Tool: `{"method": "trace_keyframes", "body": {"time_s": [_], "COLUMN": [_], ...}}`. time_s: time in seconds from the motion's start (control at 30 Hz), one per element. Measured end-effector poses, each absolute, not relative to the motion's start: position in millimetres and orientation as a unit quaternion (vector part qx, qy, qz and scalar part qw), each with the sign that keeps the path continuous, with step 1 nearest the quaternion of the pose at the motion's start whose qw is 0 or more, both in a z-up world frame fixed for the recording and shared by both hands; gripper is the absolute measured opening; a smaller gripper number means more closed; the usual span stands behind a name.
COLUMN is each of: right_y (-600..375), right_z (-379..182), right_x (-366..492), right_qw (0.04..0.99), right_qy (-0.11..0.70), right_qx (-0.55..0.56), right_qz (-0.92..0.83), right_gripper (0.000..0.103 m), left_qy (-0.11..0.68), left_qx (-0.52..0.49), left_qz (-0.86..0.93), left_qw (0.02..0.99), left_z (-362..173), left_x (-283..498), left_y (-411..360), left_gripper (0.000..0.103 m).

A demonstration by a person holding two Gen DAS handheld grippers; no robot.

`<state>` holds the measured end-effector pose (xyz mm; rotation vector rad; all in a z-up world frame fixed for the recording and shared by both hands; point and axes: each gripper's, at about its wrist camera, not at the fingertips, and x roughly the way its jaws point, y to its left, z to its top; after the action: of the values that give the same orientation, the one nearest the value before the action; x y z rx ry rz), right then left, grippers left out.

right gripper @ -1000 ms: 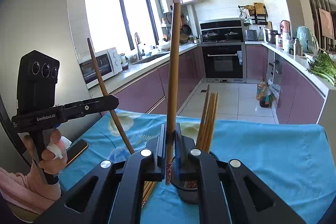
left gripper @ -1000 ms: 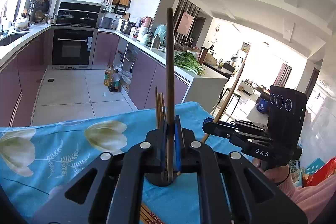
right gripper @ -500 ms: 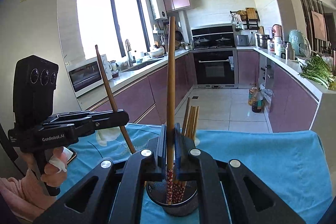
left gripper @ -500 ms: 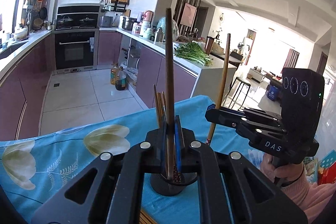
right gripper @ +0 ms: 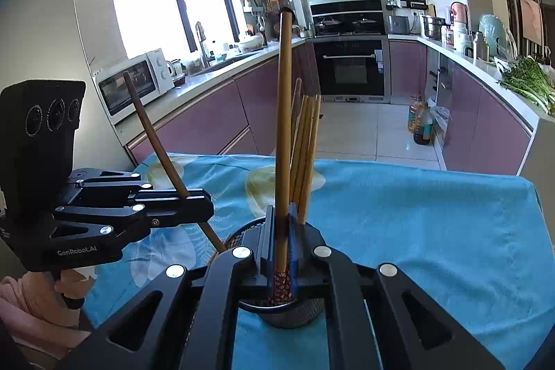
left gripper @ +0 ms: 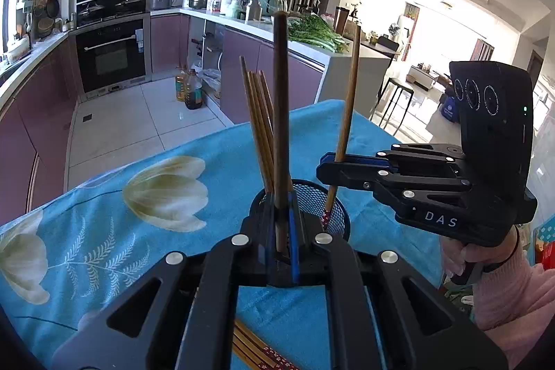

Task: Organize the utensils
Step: 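Lower the upright chopstick into the black mesh holder with the right gripper, then open the right gripper to release the chopstick in the holder, then withdraw the open right gripper back toward the loose chopsticks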

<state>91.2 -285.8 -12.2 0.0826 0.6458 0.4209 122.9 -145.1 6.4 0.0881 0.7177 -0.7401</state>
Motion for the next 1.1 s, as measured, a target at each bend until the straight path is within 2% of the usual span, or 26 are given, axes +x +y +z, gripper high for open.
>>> {"method": "trace_keyframes", "body": {"time_s": [0.37, 0.47, 0.67, 0.8, 0.87, 0.97, 1.03, 1.1], "right_y": [-285, -286, -287, -286, -284, -275, -269, -258], "right_z": [-30, -35, -35, -26, -20, -9, -6, -6], "right_x": [111, 113, 104, 91, 84, 67, 59, 48], "right_qw": [0.914, 0.913, 0.916, 0.923, 0.926, 0.928, 0.926, 0.922], "right_qy": [0.352, 0.356, 0.348, 0.325, 0.312, 0.289, 0.282, 0.279], "right_qx": [0.054, 0.065, 0.073, 0.072, 0.068, 0.060, 0.052, 0.040], "right_qz": [0.193, 0.188, 0.189, 0.194, 0.201, 0.226, 0.245, 0.266], "right_gripper": [0.008, 0.010, 0.017, 0.028, 0.029, 0.036, 0.041, 0.042], "left_qy": [0.371, 0.374, 0.364, 0.339, 0.319, 0.287, 0.272, 0.261], "left_qx": [0.039, 0.030, 0.015, 0.008, 0.003, -0.003, -0.006, -0.001], "left_qz": [-0.338, -0.336, -0.325, -0.314, -0.309, -0.292, -0.274, -0.259], "left_qw": [0.864, 0.864, 0.872, 0.887, 0.896, 0.912, 0.923, 0.930], "left_z": [-7, -8, -7, -1, 5, 11, 14, 12], "left_x": [147, 149, 143, 131, 122, 105, 95, 87], "left_y": [-154, -154, -145, -130, -119, -99, -86, -77], "left_gripper": [0.008, 0.013, 0.019, 0.023, 0.028, 0.038, 0.060, 0.061]}}
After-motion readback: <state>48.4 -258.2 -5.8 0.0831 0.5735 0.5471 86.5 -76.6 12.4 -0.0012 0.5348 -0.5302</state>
